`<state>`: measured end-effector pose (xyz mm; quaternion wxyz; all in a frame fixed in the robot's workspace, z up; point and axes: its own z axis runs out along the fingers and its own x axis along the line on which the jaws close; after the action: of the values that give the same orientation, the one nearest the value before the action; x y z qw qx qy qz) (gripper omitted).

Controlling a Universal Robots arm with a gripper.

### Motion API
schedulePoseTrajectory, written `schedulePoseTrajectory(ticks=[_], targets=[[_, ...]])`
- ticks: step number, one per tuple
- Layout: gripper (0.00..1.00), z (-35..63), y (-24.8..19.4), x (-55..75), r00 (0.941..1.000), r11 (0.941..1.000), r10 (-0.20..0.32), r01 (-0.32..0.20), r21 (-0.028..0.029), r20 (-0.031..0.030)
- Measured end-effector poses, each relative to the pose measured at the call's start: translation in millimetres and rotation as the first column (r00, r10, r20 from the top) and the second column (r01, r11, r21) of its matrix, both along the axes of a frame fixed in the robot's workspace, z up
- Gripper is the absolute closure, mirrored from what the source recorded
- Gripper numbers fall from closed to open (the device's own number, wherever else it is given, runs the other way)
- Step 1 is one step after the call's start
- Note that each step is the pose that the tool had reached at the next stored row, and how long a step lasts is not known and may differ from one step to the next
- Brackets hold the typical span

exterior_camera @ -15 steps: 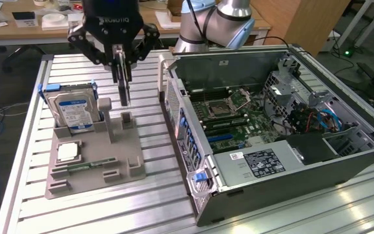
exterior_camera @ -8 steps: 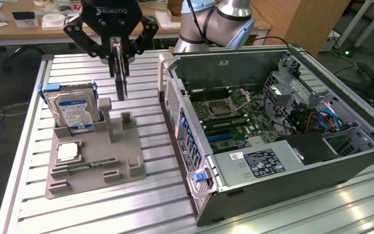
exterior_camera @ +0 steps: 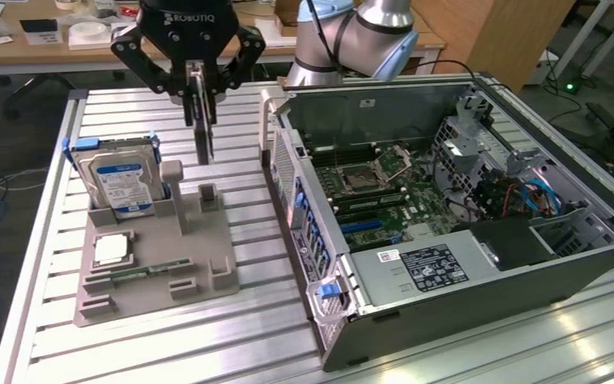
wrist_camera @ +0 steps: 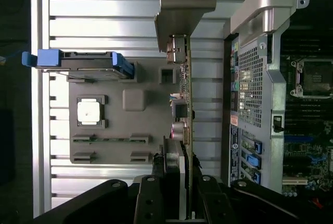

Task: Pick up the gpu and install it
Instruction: 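Pick up the gpu and move the gpu toward the slot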

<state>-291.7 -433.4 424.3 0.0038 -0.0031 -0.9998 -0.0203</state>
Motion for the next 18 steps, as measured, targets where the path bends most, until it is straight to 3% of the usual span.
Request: schedulePoseTrajectory(ticks=[12, 15, 18], targets=[[0.72, -0.2, 0.0, 39.5, 1.0000, 1.0000, 0.000, 0.000, -0.0005, 0.0001], [0.72, -0.4, 0.0, 46.6, 1.0000, 1.0000, 0.000, 0.000, -0.0094, 0.0001], [0.72, -1.1, 0.0, 51.1, 1.0000, 0.9999, 0.000, 0.000, -0.0115, 0.0002]])
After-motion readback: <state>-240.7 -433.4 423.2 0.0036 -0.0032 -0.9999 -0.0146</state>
